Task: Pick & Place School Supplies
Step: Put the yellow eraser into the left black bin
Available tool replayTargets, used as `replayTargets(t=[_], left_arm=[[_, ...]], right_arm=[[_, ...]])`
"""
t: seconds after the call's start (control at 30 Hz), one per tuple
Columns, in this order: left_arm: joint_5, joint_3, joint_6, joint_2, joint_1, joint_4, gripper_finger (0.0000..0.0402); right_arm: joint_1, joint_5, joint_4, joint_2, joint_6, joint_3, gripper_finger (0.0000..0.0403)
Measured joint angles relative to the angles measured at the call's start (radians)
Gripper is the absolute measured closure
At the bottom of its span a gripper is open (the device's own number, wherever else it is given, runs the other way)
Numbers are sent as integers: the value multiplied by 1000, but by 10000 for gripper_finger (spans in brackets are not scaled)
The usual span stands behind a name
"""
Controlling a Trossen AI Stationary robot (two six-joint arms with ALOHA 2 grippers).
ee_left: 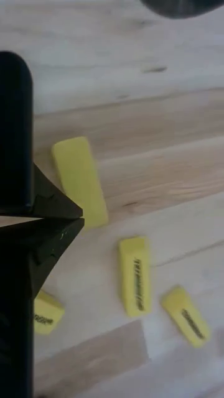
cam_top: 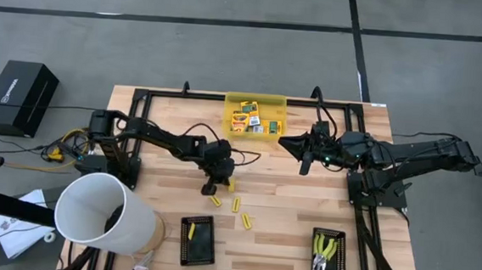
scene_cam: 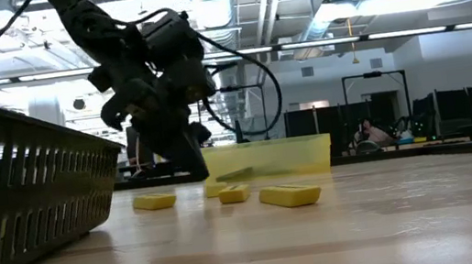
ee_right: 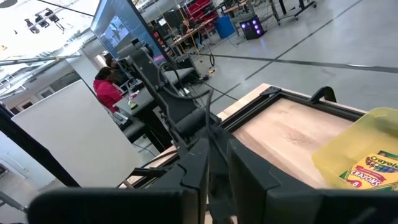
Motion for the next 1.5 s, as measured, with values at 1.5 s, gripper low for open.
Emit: replayTargets(t=[1.5], left_arm=[[-17, -48, -70, 29, 8, 29, 402]], right_arm=[[2, 0, 0, 0, 1, 0, 351]])
